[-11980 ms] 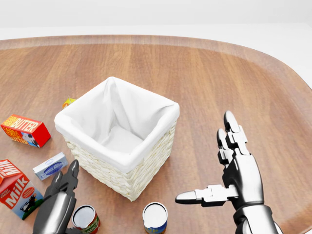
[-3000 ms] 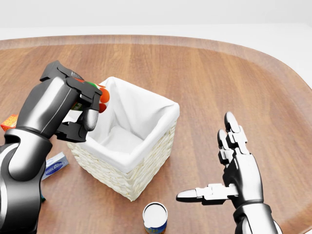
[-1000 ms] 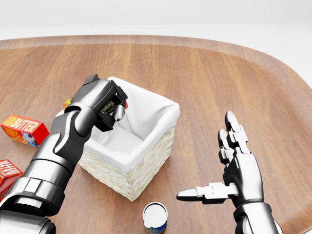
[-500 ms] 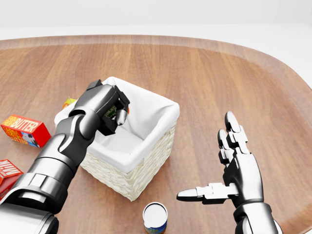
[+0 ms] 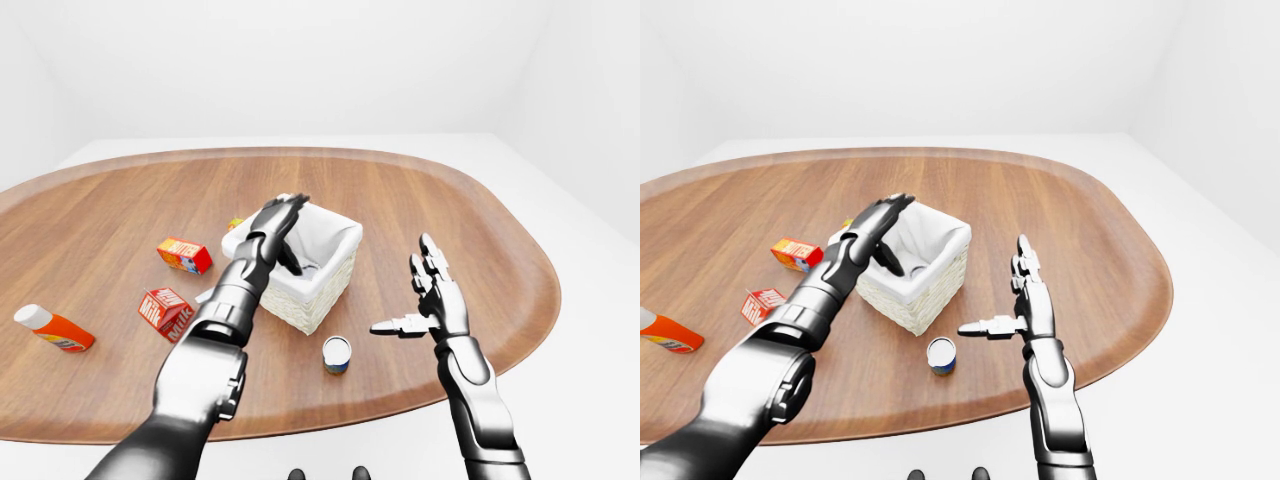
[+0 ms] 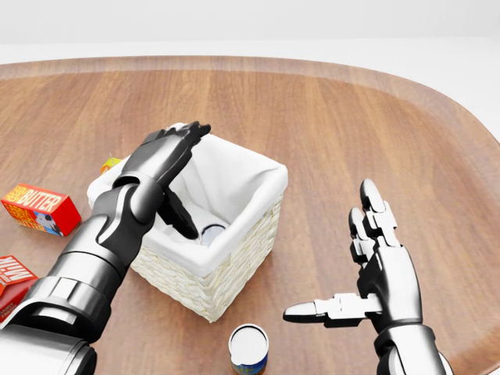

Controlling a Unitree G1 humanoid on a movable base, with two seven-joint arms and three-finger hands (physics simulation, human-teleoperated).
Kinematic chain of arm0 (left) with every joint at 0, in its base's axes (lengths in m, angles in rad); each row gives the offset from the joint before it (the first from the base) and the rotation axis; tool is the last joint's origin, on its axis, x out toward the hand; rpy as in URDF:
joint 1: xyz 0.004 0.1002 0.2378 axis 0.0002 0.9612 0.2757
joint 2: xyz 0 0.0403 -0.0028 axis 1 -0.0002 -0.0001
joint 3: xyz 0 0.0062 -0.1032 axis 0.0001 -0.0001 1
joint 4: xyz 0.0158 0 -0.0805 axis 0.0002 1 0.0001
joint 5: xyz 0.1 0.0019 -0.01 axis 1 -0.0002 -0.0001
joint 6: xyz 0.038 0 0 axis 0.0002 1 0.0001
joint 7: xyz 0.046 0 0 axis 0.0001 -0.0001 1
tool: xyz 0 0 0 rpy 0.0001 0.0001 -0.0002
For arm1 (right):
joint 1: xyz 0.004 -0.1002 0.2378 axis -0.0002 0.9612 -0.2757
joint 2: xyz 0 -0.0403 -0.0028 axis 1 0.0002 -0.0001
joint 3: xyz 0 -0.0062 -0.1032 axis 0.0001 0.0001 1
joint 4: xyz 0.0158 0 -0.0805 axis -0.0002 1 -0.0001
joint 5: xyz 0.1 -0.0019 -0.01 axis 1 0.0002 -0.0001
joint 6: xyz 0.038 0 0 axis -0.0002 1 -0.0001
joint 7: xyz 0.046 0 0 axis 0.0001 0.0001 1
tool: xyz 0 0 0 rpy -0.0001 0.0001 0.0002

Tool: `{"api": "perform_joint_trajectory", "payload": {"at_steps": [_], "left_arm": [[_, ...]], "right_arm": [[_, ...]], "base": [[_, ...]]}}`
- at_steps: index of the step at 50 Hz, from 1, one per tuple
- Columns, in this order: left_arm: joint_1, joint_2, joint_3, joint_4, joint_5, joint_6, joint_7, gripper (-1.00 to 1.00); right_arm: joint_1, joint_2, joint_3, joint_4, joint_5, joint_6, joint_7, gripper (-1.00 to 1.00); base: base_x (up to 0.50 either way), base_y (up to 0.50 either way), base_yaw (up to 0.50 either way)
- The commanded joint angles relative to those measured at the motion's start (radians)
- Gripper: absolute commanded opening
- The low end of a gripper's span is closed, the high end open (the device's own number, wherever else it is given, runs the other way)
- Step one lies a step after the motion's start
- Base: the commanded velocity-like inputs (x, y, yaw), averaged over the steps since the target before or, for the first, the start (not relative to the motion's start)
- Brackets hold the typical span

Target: Pick up the tomato sauce, and put it in the basket.

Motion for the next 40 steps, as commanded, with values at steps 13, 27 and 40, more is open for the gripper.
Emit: {"api": "perform_joint_trajectory", "payload": {"at_steps": [13, 27, 40], "left_arm": [[0.002, 0.0, 0.003, -0.033, -0.004, 0.014, -0.009, 1.0], [0.001, 0.004, 0.009, -0.078, -0.013, 0.023, -0.013, 1.0], [0.043, 0.017, 0.026, -0.213, -0.034, 0.056, -0.064, 1.0]], "right_arm": [[0.002, 0.001, 0.003, 0.012, -0.002, -0.001, 0.0, 1.0], [0.001, 0.001, 0.005, 0.003, -0.004, 0.0, -0.002, 1.0], [0.004, 0.003, 0.007, 0.013, -0.006, -0.004, 0.0, 1.0]], "base": [[0.0, 0.0, 0.0], [0.0, 0.0, 0.0], [0.0, 0.0, 0.0]]}}
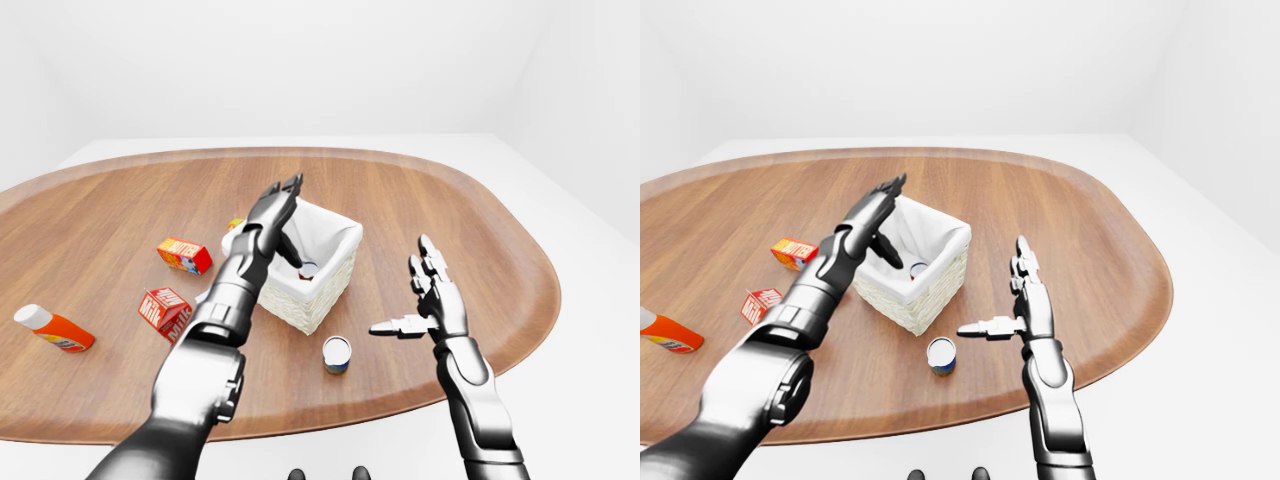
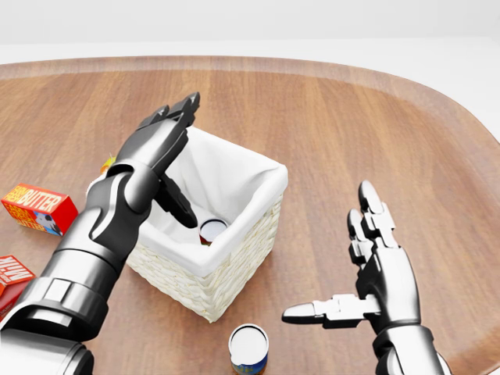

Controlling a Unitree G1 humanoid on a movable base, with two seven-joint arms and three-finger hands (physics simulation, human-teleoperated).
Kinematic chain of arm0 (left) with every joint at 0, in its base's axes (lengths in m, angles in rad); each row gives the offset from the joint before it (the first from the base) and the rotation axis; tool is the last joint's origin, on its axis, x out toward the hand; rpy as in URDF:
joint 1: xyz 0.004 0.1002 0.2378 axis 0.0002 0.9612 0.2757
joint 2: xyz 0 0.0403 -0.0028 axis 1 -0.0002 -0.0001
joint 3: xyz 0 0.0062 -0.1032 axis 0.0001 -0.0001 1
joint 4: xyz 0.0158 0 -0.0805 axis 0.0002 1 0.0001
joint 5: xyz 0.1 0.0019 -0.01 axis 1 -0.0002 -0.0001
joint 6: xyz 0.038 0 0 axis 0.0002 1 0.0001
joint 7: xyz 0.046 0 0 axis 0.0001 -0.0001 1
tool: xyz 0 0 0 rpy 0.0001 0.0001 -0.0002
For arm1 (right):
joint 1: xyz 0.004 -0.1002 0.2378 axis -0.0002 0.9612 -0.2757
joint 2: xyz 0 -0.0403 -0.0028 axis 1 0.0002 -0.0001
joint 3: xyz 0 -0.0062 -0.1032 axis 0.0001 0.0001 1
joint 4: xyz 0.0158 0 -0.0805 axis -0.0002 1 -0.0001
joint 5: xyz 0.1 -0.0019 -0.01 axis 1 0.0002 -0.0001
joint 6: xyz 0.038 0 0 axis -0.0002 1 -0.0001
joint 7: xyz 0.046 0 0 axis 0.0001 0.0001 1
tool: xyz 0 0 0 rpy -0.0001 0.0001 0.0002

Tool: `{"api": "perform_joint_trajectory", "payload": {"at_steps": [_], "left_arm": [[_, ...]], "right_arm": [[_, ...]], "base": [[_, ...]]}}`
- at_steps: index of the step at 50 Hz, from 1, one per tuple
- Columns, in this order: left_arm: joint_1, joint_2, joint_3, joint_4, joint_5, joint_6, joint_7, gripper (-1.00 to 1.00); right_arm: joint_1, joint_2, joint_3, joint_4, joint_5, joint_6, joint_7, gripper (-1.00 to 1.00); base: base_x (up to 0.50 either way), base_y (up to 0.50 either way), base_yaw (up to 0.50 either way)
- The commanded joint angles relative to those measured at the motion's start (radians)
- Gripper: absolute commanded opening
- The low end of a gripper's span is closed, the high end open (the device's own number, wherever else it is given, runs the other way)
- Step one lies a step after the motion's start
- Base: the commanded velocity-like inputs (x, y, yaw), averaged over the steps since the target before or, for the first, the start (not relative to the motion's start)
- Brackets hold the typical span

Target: Pick up the tomato sauce, and put it in the basket.

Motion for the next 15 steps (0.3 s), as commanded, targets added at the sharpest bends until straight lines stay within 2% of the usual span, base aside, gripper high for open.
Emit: {"api": "perform_joint_trajectory", "payload": {"at_steps": [1, 5, 6, 7, 11, 15], "left_arm": [[0.027, 0.012, 0.014, -0.096, -0.019, 0.023, -0.034, 1.0], [0.048, 0.015, 0.023, -0.173, -0.035, 0.052, -0.064, 1.0], [0.054, 0.015, 0.024, -0.198, -0.038, 0.062, -0.075, 1.0], [0.069, 0.013, 0.023, -0.253, -0.038, 0.085, -0.098, 1.0], [0.105, 0.003, 0.024, -0.369, -0.041, 0.126, -0.142, 1.0], [0.128, -0.004, 0.027, -0.456, -0.045, 0.13, -0.175, 1.0]], "right_arm": [[0.002, 0.001, 0.002, 0.008, -0.002, -0.004, 0.001, 1.0], [0.001, 0.001, 0.003, 0.009, -0.003, -0.002, 0.0, 1.0], [0.001, 0.001, 0.004, 0.007, -0.004, -0.001, 0.0, 1.0], [0.004, 0.001, 0.004, 0.005, -0.004, -0.001, 0.0, 1.0], [0.008, 0.001, 0.005, -0.013, -0.004, 0.0, 0.0, 1.0], [0.008, 0.001, 0.004, -0.027, -0.004, 0.0, -0.001, 1.0]], "base": [[0.0, 0.0, 0.0], [0.0, 0.0, 0.0], [0.0, 0.0, 0.0], [0.0, 0.0, 0.0], [0.0, 0.0, 0.0], [0.0, 0.0, 0.0]]}}
